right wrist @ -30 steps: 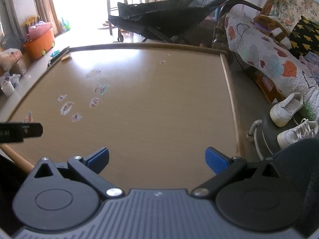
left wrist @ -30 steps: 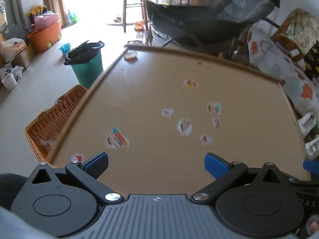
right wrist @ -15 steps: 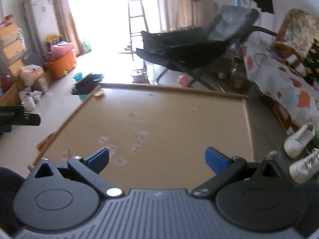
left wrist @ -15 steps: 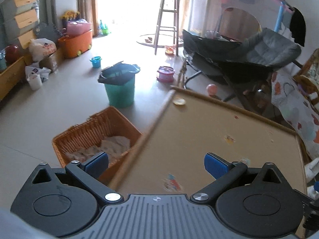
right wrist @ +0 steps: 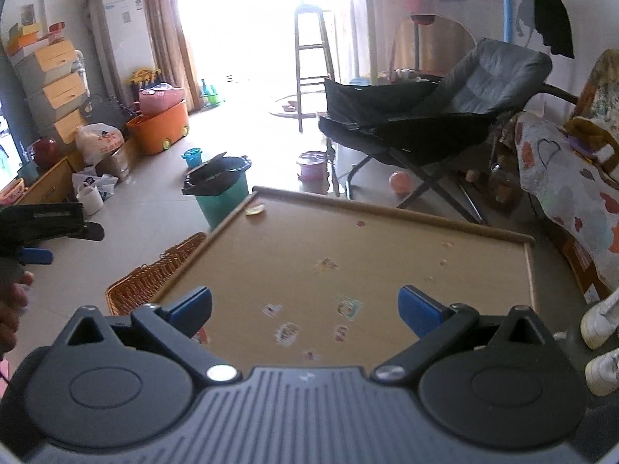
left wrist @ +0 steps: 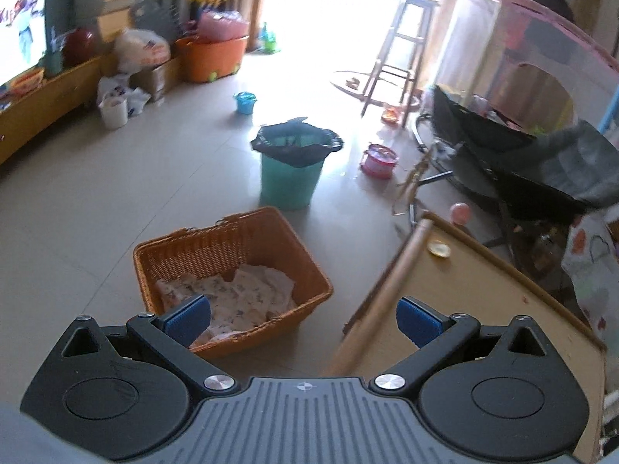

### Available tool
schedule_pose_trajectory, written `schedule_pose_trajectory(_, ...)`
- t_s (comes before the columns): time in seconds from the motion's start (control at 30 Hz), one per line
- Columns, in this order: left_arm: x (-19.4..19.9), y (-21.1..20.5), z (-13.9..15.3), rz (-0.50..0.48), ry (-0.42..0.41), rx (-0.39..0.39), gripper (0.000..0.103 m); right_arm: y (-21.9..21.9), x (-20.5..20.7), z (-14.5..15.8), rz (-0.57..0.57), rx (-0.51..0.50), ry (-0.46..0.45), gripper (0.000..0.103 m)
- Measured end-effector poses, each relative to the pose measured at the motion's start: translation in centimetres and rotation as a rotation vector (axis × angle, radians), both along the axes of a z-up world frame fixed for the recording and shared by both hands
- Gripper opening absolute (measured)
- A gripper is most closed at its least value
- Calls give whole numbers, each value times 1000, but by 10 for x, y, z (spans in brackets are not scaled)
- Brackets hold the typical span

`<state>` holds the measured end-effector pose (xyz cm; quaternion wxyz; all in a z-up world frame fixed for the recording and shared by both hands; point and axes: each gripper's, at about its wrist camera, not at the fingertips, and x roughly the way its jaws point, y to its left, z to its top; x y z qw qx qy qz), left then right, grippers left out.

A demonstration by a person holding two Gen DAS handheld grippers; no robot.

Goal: Fold clothes
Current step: 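Move the left tool down into the wicker basket toward the floral cloth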

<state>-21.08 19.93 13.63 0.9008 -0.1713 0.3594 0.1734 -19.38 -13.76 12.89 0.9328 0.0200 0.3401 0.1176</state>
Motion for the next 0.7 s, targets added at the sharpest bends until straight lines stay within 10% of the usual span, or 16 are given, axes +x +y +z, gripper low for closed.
schedule_pose_trajectory(0.7,101,146,-111,193,171,-132,103,116,44,-24,281,-106,34,103)
